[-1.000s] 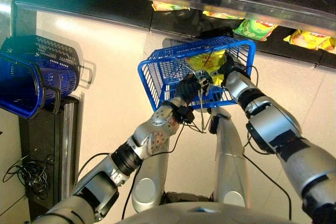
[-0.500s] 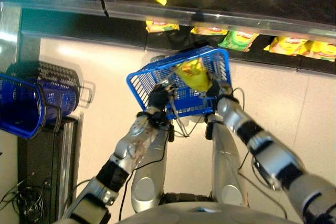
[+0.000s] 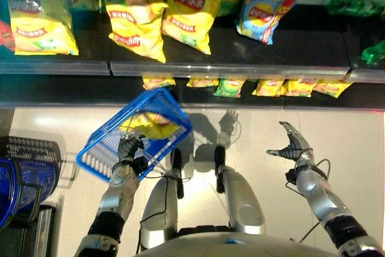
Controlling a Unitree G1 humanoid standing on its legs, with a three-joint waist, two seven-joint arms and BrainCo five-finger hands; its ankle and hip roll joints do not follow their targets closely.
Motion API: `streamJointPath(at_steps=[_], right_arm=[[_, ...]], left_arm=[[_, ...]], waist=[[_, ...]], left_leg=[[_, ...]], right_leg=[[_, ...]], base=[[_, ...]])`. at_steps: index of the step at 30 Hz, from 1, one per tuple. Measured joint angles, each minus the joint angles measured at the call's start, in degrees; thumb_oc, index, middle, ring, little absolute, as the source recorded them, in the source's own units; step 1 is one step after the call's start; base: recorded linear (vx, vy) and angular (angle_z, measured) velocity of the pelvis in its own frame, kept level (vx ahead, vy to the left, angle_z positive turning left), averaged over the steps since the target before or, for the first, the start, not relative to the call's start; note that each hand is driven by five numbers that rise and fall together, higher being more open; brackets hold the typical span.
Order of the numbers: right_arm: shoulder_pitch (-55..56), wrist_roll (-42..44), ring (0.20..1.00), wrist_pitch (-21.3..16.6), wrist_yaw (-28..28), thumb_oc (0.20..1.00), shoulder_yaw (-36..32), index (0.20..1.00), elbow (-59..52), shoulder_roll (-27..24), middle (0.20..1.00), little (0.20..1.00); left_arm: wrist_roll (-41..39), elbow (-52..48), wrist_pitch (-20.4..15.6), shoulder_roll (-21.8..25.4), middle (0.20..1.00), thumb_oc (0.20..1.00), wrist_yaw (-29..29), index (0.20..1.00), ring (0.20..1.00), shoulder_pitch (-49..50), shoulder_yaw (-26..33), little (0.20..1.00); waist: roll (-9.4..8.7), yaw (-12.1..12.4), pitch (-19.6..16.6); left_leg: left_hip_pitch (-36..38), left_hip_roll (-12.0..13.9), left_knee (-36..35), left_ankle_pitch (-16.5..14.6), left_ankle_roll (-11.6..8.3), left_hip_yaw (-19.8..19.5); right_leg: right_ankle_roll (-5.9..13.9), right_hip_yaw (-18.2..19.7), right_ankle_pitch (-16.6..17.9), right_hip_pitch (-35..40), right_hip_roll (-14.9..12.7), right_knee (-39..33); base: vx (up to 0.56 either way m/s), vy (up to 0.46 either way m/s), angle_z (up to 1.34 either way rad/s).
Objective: Pick up the snacks into the basket
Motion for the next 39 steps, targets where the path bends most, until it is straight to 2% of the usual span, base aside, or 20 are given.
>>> streamJointPath(at_steps=[2, 6, 9, 15, 19, 20, 21, 22, 23, 24, 25, 26, 27, 28, 30, 32, 35, 37, 38, 39], right_arm=[[1.29, 3.99, 1.0, 1.12, -0.02, 1.0, -1.03, 1.0, 5.55, 1.14, 1.0, 1.0], [1.35, 10.25, 1.0, 2.63, -0.44, 1.0, -8.63, 1.0, 21.24, 4.16, 1.0, 1.0], [3.47, 12.13, 1.0, 4.31, -0.12, 1.0, -8.84, 1.0, 27.89, 2.99, 1.0, 1.0], [5.57, 13.13, 1.0, 6.45, 2.32, 1.0, -10.25, 1.0, 35.82, 0.3, 1.0, 1.0], [3.78, 16.23, 1.0, 6.66, 3.28, 1.0, -10.58, 1.0, 39.77, 2.96, 1.0, 1.0], [4.96, 16.6, 1.0, 6.45, 3.41, 1.0, -10.56, 1.0, 39.77, 3.63, 1.0, 1.0], [4.95, 16.64, 1.0, 6.41, 3.36, 1.0, -10.5, 1.0, 39.51, 3.33, 1.0, 1.0], [4.3, 17.22, 1.0, 6.57, 3.47, 1.0, -10.25, 1.0, 40.39, 2.5, 1.0, 1.0], [2.65, 17.78, 1.0, 6.77, 3.5, 1.0, -10.21, 1.0, 40.58, 1.28, 1.0, 1.0], [1.72, 18.25, 1.0, 6.65, 3.55, 1.0, -10.39, 1.0, 41.1, 0.44, 1.0, 1.0], [0.99, 18.43, 1.0, 6.59, 3.78, 1.0, -10.56, 1.0, 41.47, -0.43, 1.0, 1.0], [-1.7, 19.09, 1.0, 7.08, 3.92, 1.0, -10.35, 1.0, 40.91, -0.75, 1.0, 1.0], [-1.49, 19.23, 1.0, 7.09, 4.25, 1.0, -10.24, 1.0, 40.33, -0.04, 1.0, 1.0], [-3.03, 19.22, 1.0, 7.03, 4.26, 1.0, -9.9, 1.0, 40.86, 1.07, 1.0, 1.0], [-2.46, 19.2, 1.0, 7.11, 4.65, 1.0, -9.77, 1.0, 40.98, 2.47, 1.0, 1.0], [-2.17, 19.05, 1.0, 7.24, 4.83, 1.0, -8.04, 1.0, 41.02, 2.36, 1.0, 1.0], [-2.88, 17.48, 1.0, 7.35, 6.25, 1.0, -4.97, 1.0, 41.04, 3.5, 1.0, 1.0], [0.44, 15.98, 1.0, 7.4, 7.96, 1.0, -2.42, 1.0, 41.76, 4.81, 1.0, 1.0], [0.77, 15.73, 1.0, 7.5, 8.38, 1.0, -2.36, 1.0, 41.13, 4.15, 1.0, 1.0], [0.85, 15.35, 1.0, 7.5, 8.95, 1.0, -2.2, 1.0, 38.43, 4.6, 1.0, 1.0]], left_arm=[[2.91, 4.34, 1.53, 0.92, 0.2, 0.2, -0.09, 0.2, 0.2, 2.03, 0.49, 0.2], [4.08, 13.73, 2.41, 0.85, 0.2, 0.2, -1.62, 0.2, 0.2, 4.74, 2.23, 0.2], [5.25, 18.96, 3.32, -0.28, 0.2, 0.2, -3.64, 0.2, 0.2, 9.5, 2.63, 0.2], [9.86, 29.09, 4.07, -2.77, 0.2, 0.2, -5.56, 0.2, 0.2, 7.85, 2.14, 0.2], [12.12, 32.55, 3.64, 0.95, 0.2, 0.2, -5.15, 0.2, 0.2, 7.52, 2.43, 0.2], [12.28, 32.51, 3.75, 2.78, 0.2, 0.2, -4.54, 0.2, 0.2, 7.19, 2.17, 0.2], [12.43, 32.47, 3.85, 2.56, 0.2, 0.2, -4.57, 0.2, 0.2, 6.89, 1.99, 0.2], [12.2, 32.31, 3.67, 1.57, 0.2, 0.2, -4.72, 0.2, 0.2, 6.41, -0.52, 0.2], [11.87, 32.45, 3.74, -0.58, 0.2, 0.2, -5.22, 0.2, 0.2, 6.11, -0.63, 0.2], [11.84, 32.58, 3.84, -2.64, 0.2, 0.2, -5.49, 0.2, 0.2, 6.65, -0.85, 0.2], [11.83, 32.61, 3.95, -4.37, 0.2, 0.2, -5.5, 0.2, 0.2, 6.51, -1.0, 0.2], [11.89, 32.85, 4.15, -5.57, 0.2, 0.2, -5.77, 0.2, 0.2, 6.97, -0.07, 0.2], [11.97, 32.77, 4.27, -5.53, 0.2, 0.2, -6.18, 0.2, 0.2, 6.96, -0.04, 0.2], [11.91, 33.59, 4.13, -5.92, 0.2, 0.2, -5.98, 0.2, 0.2, 6.77, 0.06, 0.2], [11.9, 34.01, 4.91, -5.48, 0.2, 0.2, -6.51, 0.2, 0.2, 7.14, 0.17, 0.2], [11.9, 34.78, 5.1, -5.29, 0.2, 0.2, -6.53, 0.2, 0.2, 7.34, 0.48, 0.2], [11.81, 36.37, 5.59, -4.62, 0.2, 0.2, -6.42, 0.2, 0.2, 7.42, 3.27, 0.2], [11.78, 37.35, 6.25, -3.75, 0.2, 0.2, -6.38, 0.2, 0.2, 7.37, 4.71, 0.2], [11.62, 37.24, 6.41, -4.39, 0.2, 0.2, -6.42, 0.2, 0.2, 6.83, 5.66, 0.2], [11.61, 36.38, 6.38, -3.62, 0.2, 0.2, -6.58, 0.2, 0.2, 6.87, 5.39, 0.2]], waist=[[0.22, -0.04, -3.24], [1.4, 0.1, -7.86], [2.38, -1.27, -12.42], [4.91, -3.24, -16.31], [1.76, -1.1, -16.64], [-1.84, -1.42, -17.32], [-1.47, -1.73, -17.25], [-2.14, -1.25, -17.03], [-1.47, 0.13, -17.02], [0.59, 1.25, -17.26], [3.42, 1.75, -17.14], [6.14, 2.91, -16.06], [4.96, 2.58, -16.33], [6.04, 3.04, -15.41], [4.3, 4.75, -14.92], [4.47, 5.32, -15.44], [1.68, 6.94, -16.44], [-0.43, 6.43, -20.09], [1.37, 6.54, -18.61], [1.46, 5.77, -16.52]], left_leg=[[2.41, 0.02, -2.16, -0.32, -1.35, -0.28], [8.71, 2.59, -8.5, 1.78, -4.06, 2.0], [12.17, 4.81, -11.04, 2.16, -6.73, 5.77], [11.91, 10.6, -6.86, 0.43, -9.28, 5.08], [8.22, 15.4, 6.85, -2.04, -10.27, 2.97], [5.15, 13.97, 13.49, -1.35, -9.08, 0.31], [3.98, 14.02, 15.62, -1.97, -8.33, -0.93], [-0.17, 5.96, 22.25, -3.91, -8.13, -10.43], [-1.27, -1.53, 22.49, -5.84, -8.47, -12.23], [-2.15, -4.81, 19.16, -6.83, -6.44, -12.77], [-2.21, -5.31, 15.67, -6.77, -5.77, -13.52], [-3.3, -5.8, 10.8, -7.04, -5.93, -12.38], [-4.0, -6.78, 8.21, -6.83, -5.48, -9.97], [-5.1, -6.17, 0.71, -4.66, -4.6, -8.11], [-5.53, -7.87, -4.51, -2.46, -4.77, -7.75], [-7.21, -5.66, -5.22, -0.96, -7.59, -6.27], [-8.15, -4.58, 1.51, -0.83, -6.42, -6.14], [-4.73, -5.31, 0.98, -0.31, -5.06, -6.02], [-2.62, -3.68, -0.47, -0.48, 0.83, -5.16], [-0.02, -2.6, -0.65, -0.88, 2.39, -5.81]], right_leg=[[3.3, 2.99, 3.31, 4.85, -1.52, -1.34], [4.11, 6.29, 1.04, 8.71, 0.36, -4.66], [1.2, 0.51, 0.94, 9.24, 0.93, -7.63], [-2.03, 3.12, -1.52, 7.6, 7.03, -4.63], [-6.37, 2.09, -10.16, 0.03, 10.02, 17.69], [-10.8, 3.21, -14.93, 0.54, 9.83, 16.8], [-11.29, 2.48, -14.83, 1.29, 9.96, 16.16], [-10.73, 6.59, -12.33, 0.76, 10.71, 13.79], [-9.31, 10.12, -9.65, 1.27, 10.94, 7.98], [-5.0, 11.54, -8.99, 3.07, 12.16, 2.71], [-2.06, 11.97, -10.38, 2.62, 13.57, 2.66], [-4.27, 11.93, -12.96, 1.6, 13.35, 11.7], [-9.84, 13.27, -11.94, 2.97, 11.54, 7.68], [-10.79, 14.79, -9.01, 5.55, 14.99, 2.24], [-12.64, 15.21, -5.91, 7.13, 14.94, -0.84], [-13.05, 15.24, -6.28, 8.34, 16.79, -3.12], [-13.04, 19.35, -6.28, 7.8, 17.17, -3.31], [-9.19, 16.81, -7.76, 7.53, 16.37, -0.99], [-2.87, 15.18, -9.55, 4.37, 18.11, 10.55], [6.03, 13.8, -6.87, -5.32, 17.88, 31.32]], base=[[0.16, -0.144, -0.12], [0.15, -0.211, -0.32], [0.1, -0.312, -0.65], [0.15, -0.49, -0.32], [0.13, -0.438, -0.47], [0.0, -0.163, -0.19], [0.17, -0.206, -0.13], [0.21, -0.111, -0.5], [0.44, -0.223, -1.05], [0.34, -0.164, -1.25], [0.52, -0.157, -1.27], [0.32, -0.045, -0.93], [0.47, -0.067, -0.96], [0.17, -0.021, -0.62], [0.44, -0.053, -0.91], [0.73, -0.003, -1.04], [0.41, -0.029, -1.14], [0.43, -0.061, -0.69], [0.49, 0.02, -0.56], [0.25, 0.044, -0.13]])
